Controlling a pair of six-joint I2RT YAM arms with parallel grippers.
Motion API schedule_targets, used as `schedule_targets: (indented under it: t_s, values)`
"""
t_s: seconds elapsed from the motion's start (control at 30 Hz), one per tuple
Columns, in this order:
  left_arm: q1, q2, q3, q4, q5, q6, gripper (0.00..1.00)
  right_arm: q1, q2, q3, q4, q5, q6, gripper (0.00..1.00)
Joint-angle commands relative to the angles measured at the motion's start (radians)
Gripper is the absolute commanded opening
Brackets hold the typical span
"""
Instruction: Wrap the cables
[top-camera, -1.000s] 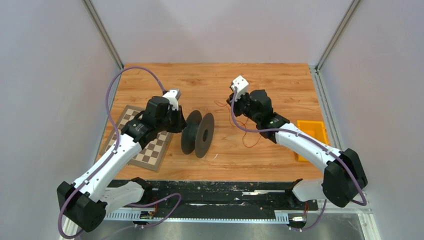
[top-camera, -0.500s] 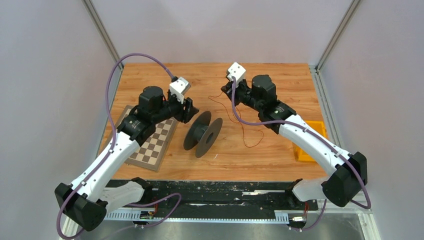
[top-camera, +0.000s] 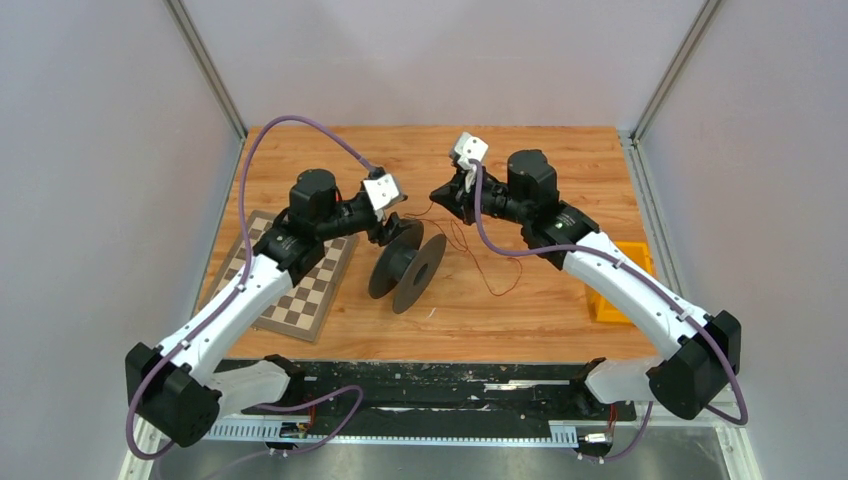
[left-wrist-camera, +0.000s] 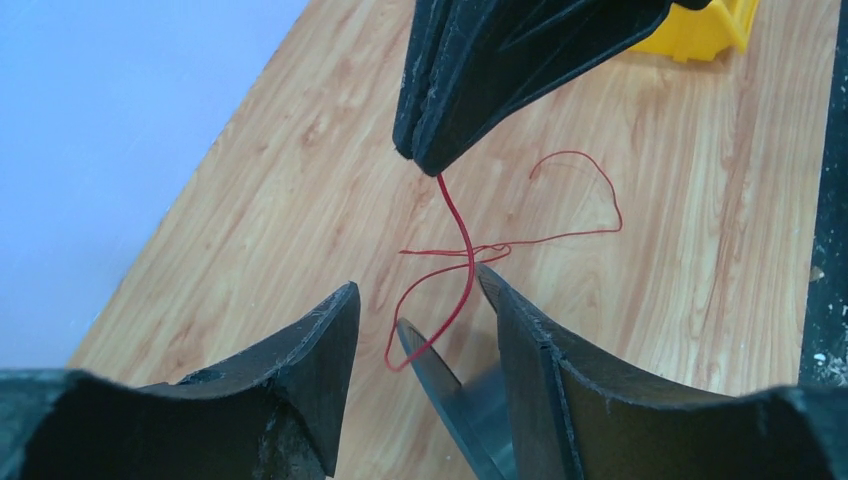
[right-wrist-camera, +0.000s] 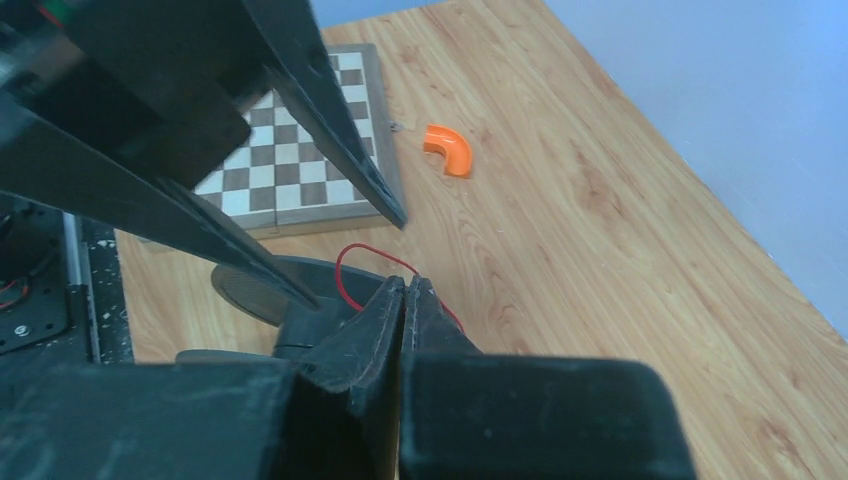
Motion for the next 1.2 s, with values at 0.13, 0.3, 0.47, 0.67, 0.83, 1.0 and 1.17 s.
schedule_targets:
  t_s: [0.13, 0.3, 0.47, 0.67, 0.83, 1.0, 1.17]
  values:
    - [-0.036, 0.088, 0.101, 0.027, 0.025, 0.079, 0.37, 0.004, -0.013, 0.057, 0.010, -0.098, 0.034, 0.00]
    - [-0.036, 0.065, 0.058, 0.202, -0.065, -0.129, 0.00, 0.003, -0.041, 0.043, 0.037, 0.008, 0.090, 0.33]
    - [-0.035, 0.033, 0.022, 0.370, -0.143, -0.449, 0.00, 0.002, -0.213, -0.242, 0.450, 0.050, 0.134, 0.56]
    - [-0.033, 0.017, -0.003, 0.539, -0.183, -0.768, 0.00, 0.004, -0.190, -0.361, 0.676, 0.050, 0.120, 0.62]
    - [-0.034, 0.004, -0.102, 0.827, -0.182, -0.952, 0.00, 0.007, -0.105, -0.316, 0.742, -0.016, 0.153, 0.62]
    - [-0.034, 0.024, -0.111, 0.862, -0.182, -1.009, 0.00, 0.015, -0.040, -0.256, 0.744, -0.015, 0.176, 0.57]
    - [-0.034, 0.030, -0.147, 0.929, -0.174, -1.015, 0.00, 0.033, -0.009, -0.234, 0.746, -0.042, 0.191, 0.54]
